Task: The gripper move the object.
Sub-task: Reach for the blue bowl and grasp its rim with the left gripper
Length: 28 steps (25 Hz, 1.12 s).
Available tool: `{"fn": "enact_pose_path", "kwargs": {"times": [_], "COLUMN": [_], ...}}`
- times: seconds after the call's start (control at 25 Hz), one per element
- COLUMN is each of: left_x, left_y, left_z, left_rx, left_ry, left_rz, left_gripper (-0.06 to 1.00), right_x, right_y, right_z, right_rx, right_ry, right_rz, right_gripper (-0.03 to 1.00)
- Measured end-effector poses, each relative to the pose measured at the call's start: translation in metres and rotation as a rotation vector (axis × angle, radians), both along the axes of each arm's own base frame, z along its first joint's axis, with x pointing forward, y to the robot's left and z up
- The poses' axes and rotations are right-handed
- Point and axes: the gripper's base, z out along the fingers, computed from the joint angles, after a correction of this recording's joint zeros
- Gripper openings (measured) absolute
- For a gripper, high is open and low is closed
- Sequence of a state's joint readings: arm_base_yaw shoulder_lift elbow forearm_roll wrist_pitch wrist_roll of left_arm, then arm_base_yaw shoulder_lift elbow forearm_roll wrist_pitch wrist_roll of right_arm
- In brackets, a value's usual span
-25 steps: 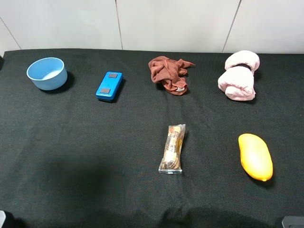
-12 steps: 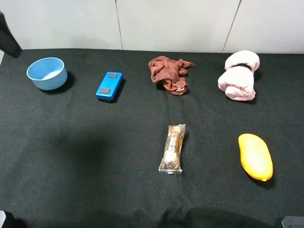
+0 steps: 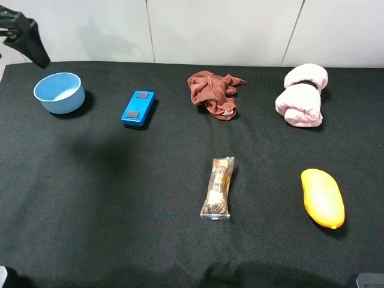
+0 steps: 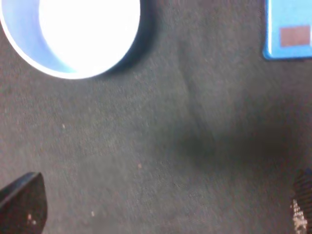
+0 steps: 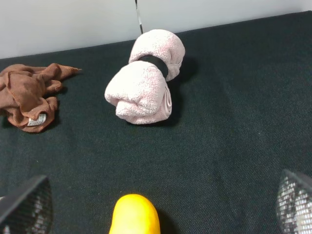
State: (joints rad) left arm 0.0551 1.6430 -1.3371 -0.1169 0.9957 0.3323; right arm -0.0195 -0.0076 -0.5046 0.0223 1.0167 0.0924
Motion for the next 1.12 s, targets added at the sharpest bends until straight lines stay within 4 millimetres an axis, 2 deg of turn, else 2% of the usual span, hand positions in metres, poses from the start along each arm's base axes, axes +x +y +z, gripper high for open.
{"fn": "enact_pose_path", "kwargs": {"times": [0.36, 0.56, 1.12], "left_x": [0.04, 0.056, 0.077], "left_y": [0.003, 0.004, 0.002], "left_z": [-0.033, -0.054, -0.108], "left_rx": [0.011, 0.015, 0.049], "left_ry": [0.004, 0.021, 0.067], "left_rz": [-0.025, -0.034, -0.062], "left_gripper": [0.99, 0.99, 0.98], "right_x": [0.0, 0.0, 0.0], "right_y": [0.0, 0.0, 0.0], "right_z": [0.0, 0.0, 0.0], "right_rx": [0.0, 0.0, 0.0], "right_ry": [-0.001, -0.001, 0.0], "right_rz": [0.0, 0.0, 0.0], "right_gripper": [0.69, 0.69, 0.69]}}
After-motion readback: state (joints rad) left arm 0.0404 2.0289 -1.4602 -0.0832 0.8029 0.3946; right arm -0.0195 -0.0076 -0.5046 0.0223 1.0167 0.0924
